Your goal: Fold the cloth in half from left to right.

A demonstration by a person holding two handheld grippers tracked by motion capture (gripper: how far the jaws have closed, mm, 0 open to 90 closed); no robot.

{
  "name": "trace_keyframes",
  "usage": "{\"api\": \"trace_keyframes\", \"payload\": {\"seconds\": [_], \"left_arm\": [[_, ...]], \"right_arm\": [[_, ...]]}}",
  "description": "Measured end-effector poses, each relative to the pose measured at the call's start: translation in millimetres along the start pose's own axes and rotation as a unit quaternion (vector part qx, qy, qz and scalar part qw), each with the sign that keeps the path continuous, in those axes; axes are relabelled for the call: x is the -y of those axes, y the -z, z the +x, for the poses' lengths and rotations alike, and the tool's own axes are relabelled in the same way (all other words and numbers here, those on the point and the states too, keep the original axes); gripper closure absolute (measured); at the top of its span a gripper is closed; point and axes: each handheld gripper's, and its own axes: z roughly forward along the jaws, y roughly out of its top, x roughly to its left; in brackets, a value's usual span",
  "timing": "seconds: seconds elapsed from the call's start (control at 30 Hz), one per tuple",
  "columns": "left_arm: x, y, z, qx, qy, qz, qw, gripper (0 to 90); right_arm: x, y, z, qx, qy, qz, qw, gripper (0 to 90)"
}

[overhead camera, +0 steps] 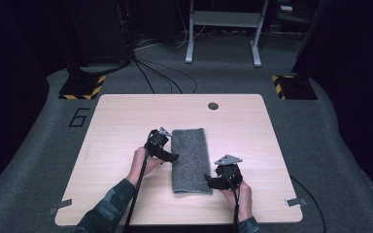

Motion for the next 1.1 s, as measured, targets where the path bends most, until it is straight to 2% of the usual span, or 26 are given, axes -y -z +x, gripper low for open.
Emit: {"api": "trace_keyframes", "payload": {"seconds": [0.03,0.17,0.27,0.37,0.4,0.43,0.47,0.53,0.67,0.73,0.77,0.8,0.83,0.9,0.97,1.1], "left_arm": [[1.1,0.4,-3.0,0.003,-0.003,0.001,1.0000,14.9],[8.1,-2.9,-14.7,-0.009,-0.026,0.018,0.9995,14.9],[14.6,-5.8,-20.3,-0.022,-0.041,0.033,0.9984,15.0],[20.4,-11.4,-22.6,-0.033,-0.047,0.043,0.9974,14.9],[21.5,-12.3,-22.4,-0.030,-0.048,0.043,0.9975,14.9],[22.4,-13.1,-22.2,-0.031,-0.047,0.038,0.9977,14.8],[22.4,-13.2,-21.5,-0.029,-0.046,0.038,0.9978,14.7],[22.5,-12.3,-20.1,-0.023,-0.042,0.035,0.9983,14.7],[22.9,-1.6,-23.4,-0.021,-0.036,0.020,0.9989,14.5],[23.5,4.4,-27.8,-0.019,-0.036,0.010,0.9991,14.4],[23.9,6.6,-29.8,-0.020,-0.040,0.010,0.9989,14.3],[25.3,7.2,-32.6,-0.019,-0.038,0.006,0.9991,14.2],[26.6,8.3,-34.5,-0.018,-0.042,0.008,0.9989,14.0],[30.9,9.4,-39.8,-0.014,-0.047,0.011,0.9987,13.7],[36.7,11.7,-43.9,-0.003,-0.045,0.011,0.9989,13.6],[49.7,12.1,-54.1,-0.001,-0.054,0.016,0.9984,13.2]], "right_arm": [[-1.6,-0.2,-0.9,-0.001,0.000,0.003,1.0000,21.2],[-6.7,-5.5,-4.1,0.003,-0.001,0.002,1.0000,19.3],[-7.9,-11.2,-5.9,0.002,-0.001,0.015,0.9999,19.4],[-5.5,-17.1,-6.1,0.003,0.006,0.027,0.9996,20.9],[-4.1,-17.9,-4.5,0.005,0.004,0.030,0.9995,20.9],[-2.9,-19.1,-5.1,0.006,0.015,0.028,0.9995,21.1],[-1.7,-19.7,-5.1,0.006,0.016,0.031,0.9994,21.0],[0.2,-21.9,-5.0,0.005,0.008,0.034,0.9994,21.0],[-0.1,-20.2,-6.1,0.005,0.011,0.030,0.9995,20.8],[-2.0,-17.4,-6.6,0.005,0.001,0.025,0.9997,20.8],[-3.2,-17.9,-9.5,0.007,0.011,0.020,0.9997,20.8],[-4.4,-18.7,-10.7,0.007,0.008,0.021,0.9997,20.5],[-5.7,-19.5,-11.2,0.006,0.002,0.024,0.9997,20.4],[-7.7,-22.2,-12.5,0.006,0.005,0.025,0.9996,20.3],[-8.1,-24.2,-13.3,0.004,0.006,0.030,0.9995,20.4],[-5.7,-28.1,-17.0,0.005,0.003,0.032,0.9995,20.1]]}}
